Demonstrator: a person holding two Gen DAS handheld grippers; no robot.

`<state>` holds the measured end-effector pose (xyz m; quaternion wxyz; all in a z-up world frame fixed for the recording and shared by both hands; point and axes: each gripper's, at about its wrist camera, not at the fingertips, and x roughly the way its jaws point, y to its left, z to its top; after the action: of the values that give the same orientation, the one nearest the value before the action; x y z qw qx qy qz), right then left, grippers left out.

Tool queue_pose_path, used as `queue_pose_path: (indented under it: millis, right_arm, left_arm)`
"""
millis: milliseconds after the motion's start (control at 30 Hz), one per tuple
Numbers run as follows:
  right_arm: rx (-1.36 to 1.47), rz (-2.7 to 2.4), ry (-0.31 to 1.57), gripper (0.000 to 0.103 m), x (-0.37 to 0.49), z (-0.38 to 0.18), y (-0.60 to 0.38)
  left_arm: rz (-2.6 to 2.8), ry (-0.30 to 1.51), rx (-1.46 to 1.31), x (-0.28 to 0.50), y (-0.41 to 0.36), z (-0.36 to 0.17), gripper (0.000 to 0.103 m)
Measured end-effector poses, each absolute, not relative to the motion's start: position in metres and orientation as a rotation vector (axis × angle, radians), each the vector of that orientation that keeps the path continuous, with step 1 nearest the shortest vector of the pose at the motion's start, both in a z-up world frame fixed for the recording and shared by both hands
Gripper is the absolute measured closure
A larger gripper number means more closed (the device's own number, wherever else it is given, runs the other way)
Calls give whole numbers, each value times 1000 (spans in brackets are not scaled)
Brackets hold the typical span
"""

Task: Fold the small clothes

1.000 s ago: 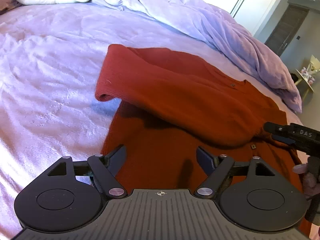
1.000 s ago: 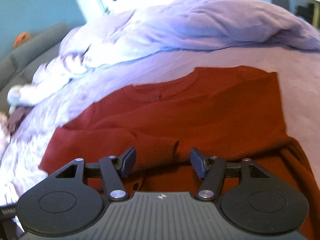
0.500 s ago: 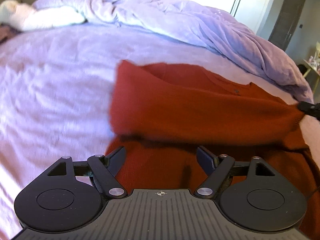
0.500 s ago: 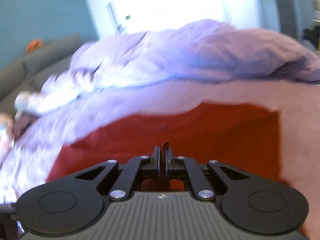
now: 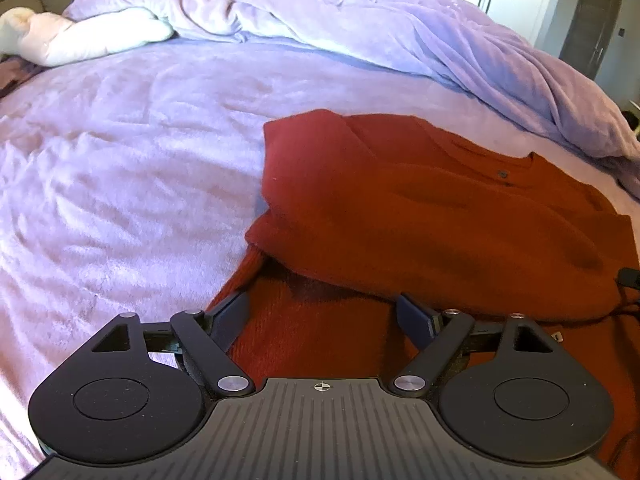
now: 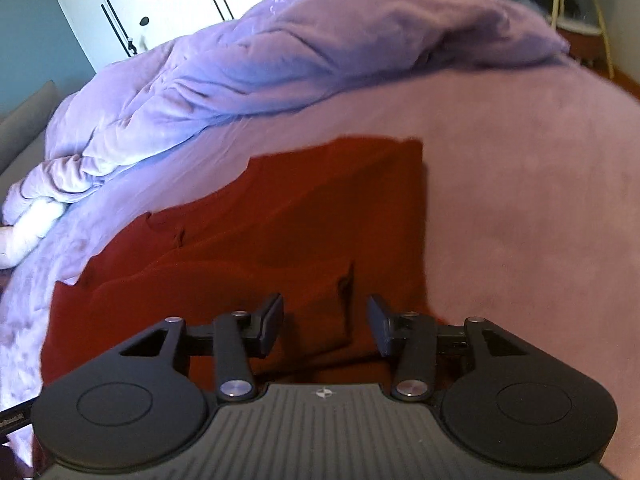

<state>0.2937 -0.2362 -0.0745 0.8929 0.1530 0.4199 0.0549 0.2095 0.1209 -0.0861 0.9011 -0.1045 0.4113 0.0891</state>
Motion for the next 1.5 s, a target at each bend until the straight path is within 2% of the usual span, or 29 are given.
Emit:
queue_pose_path:
  millis: [133, 200, 233, 267, 567, 800, 1000, 1133, 1400, 1467, 1500]
  right_arm:
    - [256, 147, 869, 58, 295, -77, -217]
    - [204, 146, 867, 77, 301, -75, -206]
    - [180, 151, 865, 96, 302, -74, -202]
    - [165, 157, 863, 97, 304, -73, -199]
    - [-172, 20, 603, 98, 298, -35, -182]
    - [-248, -21, 636, 98, 312, -55, -185]
    - [-231, -99, 715, 97, 320, -80, -197]
    - [-147, -220, 695, 97, 314, -67, -203]
    - [-227, 262, 651, 96, 306, -68, -102]
    - [-251, 276, 679, 89, 314, -81, -91]
    - [-253, 264, 708, 89, 319, -89, -91]
  left_arm:
    - [195, 852, -207, 211, 118, -86, 15]
    - [197, 847, -206, 212, 117, -85, 15]
    - [200, 846, -206, 212, 117, -84, 15]
    - [201, 844, -206, 212, 117, -84, 15]
    - [210, 843, -208, 217, 117, -84, 15]
    - [193, 849, -192, 214, 118, -83, 15]
    - [178, 774, -207, 197, 123, -56, 15]
    - [160, 740, -222, 213, 119, -44, 13]
    - [160, 833, -114, 277, 77, -78, 13]
    - [165, 846, -75, 282, 71, -89, 10]
    - [161, 834, -34, 282, 69, -92, 6]
